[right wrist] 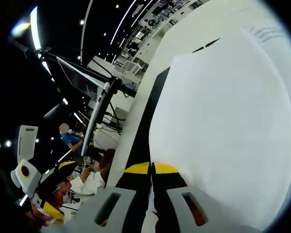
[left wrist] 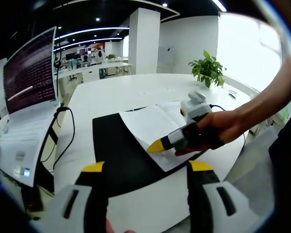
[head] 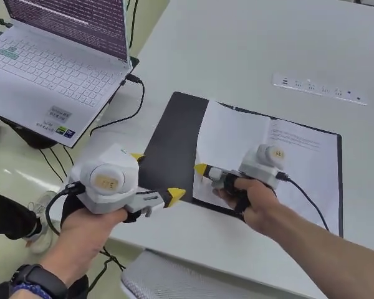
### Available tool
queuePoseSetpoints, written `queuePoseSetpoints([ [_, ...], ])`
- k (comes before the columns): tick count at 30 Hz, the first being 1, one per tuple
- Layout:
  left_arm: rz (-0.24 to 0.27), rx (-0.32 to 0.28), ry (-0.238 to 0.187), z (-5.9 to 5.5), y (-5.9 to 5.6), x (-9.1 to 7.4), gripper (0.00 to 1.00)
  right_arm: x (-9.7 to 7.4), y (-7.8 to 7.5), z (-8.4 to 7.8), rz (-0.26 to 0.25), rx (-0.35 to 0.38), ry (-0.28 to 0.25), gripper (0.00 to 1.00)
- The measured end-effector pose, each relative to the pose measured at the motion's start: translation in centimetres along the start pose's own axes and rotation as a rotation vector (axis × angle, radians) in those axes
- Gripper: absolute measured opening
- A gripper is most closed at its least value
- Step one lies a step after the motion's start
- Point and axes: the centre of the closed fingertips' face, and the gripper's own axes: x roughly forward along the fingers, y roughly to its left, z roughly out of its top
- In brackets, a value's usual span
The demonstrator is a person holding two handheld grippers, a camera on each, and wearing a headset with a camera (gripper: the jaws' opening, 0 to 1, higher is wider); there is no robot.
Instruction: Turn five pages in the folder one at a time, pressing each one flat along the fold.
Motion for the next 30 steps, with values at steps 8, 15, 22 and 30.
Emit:
queuePoseSetpoints([
  [8,-0.007,0.000,0.004,0.0,-0.5,0.3,0.66,0.5,-0.7,-0.6,-0.010,0.010,0.001,0.00],
  [15,-0.007,-0.002,0.013,-0.3,-0.5,0.3,0.66,0.8,0.0,-1.2,0.016,0.009,0.012,0.10],
  [22,-0.009,-0.004,0.022,-0.7,-0.6,0.2,0.66,0.5,1.9,-1.1,0.126,0.057,-0.004,0.27],
  [30,-0.008,-0.015,0.026,-1.1,-0.8,0.2,0.65,-0.2,2.7,-1.7,0.159,0.020,-0.012,0.40],
])
